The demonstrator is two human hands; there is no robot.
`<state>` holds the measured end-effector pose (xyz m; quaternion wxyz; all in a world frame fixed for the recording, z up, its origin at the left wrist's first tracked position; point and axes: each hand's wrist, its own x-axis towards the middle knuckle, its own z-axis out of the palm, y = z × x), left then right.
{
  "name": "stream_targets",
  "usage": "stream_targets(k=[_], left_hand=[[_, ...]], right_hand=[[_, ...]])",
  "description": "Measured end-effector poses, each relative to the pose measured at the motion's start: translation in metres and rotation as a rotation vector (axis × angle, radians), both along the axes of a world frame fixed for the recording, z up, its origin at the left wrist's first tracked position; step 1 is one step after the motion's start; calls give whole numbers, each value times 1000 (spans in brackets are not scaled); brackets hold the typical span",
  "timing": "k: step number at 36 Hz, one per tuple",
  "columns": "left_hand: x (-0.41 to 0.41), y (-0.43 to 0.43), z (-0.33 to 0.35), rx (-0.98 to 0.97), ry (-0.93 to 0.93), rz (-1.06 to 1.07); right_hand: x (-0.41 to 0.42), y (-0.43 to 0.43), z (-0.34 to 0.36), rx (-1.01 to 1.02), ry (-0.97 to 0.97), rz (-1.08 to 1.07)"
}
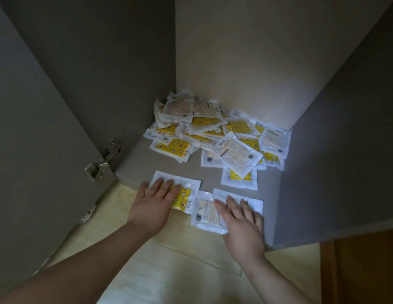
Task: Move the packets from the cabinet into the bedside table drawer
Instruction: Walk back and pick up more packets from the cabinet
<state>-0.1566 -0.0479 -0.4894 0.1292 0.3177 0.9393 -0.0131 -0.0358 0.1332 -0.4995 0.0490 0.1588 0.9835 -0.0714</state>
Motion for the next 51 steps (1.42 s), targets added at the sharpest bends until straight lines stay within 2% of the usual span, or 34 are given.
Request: stream_targets(k=[6,9,11,14,16,20,25,29,33,36,39,40,42,44,46,51], left_hand=[[-10,-2,4,87,10,107],[-13,-3,5,226,-44,208],[-17,-3,4,362,-81,279],[-21,1,8,594,-122,400],[-23,3,12,687,-152,478],[-21,6,21,722,-77,484],[-9,11,19,633,-187,241],[8,16,16,296,-228,61],[16,13,12,187,-209,-33],[13,8,13,260,-216,-54],[4,2,18,491,-185,72],[-2,2,17,514,-173,120],[-12,3,15,397,-197,159],[-15,5,12,164,-284,122],[-11,6,8,28,-303,73],[-5,1,8,-45,-301,-8]], right_hand=[[-5,-2,4,-72,293,48],[-16,-6,27,-239,193,-79],[-23,-9,36,-488,179,-216],[-34,-15,40,-1033,382,-468],[-40,-16,32,-1211,444,-641],[-42,-15,7,-1204,406,-835],[-44,-20,12,-1375,373,-899],[-52,-28,23,-1442,392,-929],[-64,-37,24,-1410,356,-968],[-76,-41,12,-1314,378,-987],[-82,-43,1,-1283,372,-976],[-82,-46,7,-1283,366,-972],[-85,-52,16,-1293,351,-985],[-89,-52,15,-1329,332,-1011],[-93,-54,14,-1350,334,-1020],[-96,-53,10,-1269,349,-976]])
